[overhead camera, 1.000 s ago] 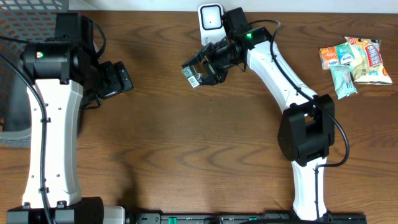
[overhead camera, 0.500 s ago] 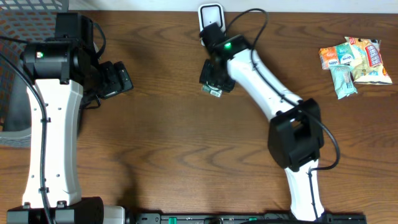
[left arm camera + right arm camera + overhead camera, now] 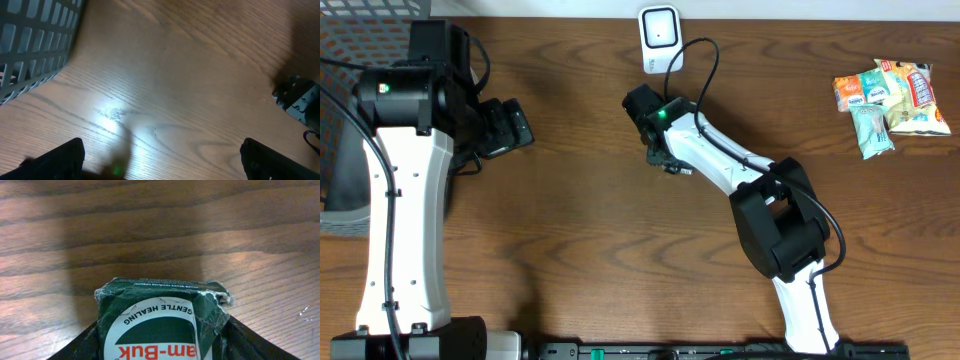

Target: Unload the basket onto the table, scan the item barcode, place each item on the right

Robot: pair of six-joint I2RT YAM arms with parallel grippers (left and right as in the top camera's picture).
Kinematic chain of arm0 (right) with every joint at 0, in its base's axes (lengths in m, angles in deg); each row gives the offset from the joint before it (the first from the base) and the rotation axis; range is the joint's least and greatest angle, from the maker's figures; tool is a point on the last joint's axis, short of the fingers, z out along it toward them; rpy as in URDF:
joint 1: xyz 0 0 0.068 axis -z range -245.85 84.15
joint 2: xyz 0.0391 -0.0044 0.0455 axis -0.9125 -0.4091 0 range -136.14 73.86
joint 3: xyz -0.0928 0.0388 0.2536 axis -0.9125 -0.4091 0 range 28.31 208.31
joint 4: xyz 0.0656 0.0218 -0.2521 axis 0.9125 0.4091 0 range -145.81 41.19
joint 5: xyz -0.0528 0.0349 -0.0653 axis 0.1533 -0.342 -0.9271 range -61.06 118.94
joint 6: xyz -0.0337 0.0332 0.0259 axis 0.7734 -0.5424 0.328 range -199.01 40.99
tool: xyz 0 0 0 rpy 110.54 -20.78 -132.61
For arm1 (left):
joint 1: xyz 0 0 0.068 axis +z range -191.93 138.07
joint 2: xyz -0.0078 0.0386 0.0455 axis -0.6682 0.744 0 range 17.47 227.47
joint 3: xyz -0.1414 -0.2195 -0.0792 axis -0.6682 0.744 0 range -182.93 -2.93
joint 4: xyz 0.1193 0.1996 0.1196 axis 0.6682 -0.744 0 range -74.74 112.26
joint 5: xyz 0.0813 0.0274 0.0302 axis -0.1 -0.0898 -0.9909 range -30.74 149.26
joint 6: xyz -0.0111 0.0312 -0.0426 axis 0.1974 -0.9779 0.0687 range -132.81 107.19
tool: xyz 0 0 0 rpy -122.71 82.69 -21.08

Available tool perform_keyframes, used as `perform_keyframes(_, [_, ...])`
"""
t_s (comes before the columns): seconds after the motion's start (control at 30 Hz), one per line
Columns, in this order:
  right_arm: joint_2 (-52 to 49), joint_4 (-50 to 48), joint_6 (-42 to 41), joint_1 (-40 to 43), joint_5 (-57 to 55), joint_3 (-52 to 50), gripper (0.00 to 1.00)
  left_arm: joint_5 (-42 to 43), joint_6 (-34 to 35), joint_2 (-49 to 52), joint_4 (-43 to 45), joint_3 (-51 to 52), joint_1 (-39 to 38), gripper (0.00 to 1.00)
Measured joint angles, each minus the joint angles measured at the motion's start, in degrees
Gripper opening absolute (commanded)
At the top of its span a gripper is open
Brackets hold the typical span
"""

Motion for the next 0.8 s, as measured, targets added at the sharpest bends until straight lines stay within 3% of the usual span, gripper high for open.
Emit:
perform_keyframes(0.27, [0.0,-0.2,0.5,0.0,-0.8,0.0,0.99,0.0,0.0,0.0,0.0,0.0,0.0,0.98])
perform_keyframes(0.47, [0.0,-0.5,0.5,0.5,1.3,0.0,0.99,0.0,0.0,0.0,0.0,0.0,0.0,0.98])
perform_keyframes(0.8, [0.0,-0.9,5.4,8.0,17.4,0.0,0.93,0.0,0.0,0.0,0.0,0.0,0.0,0.98])
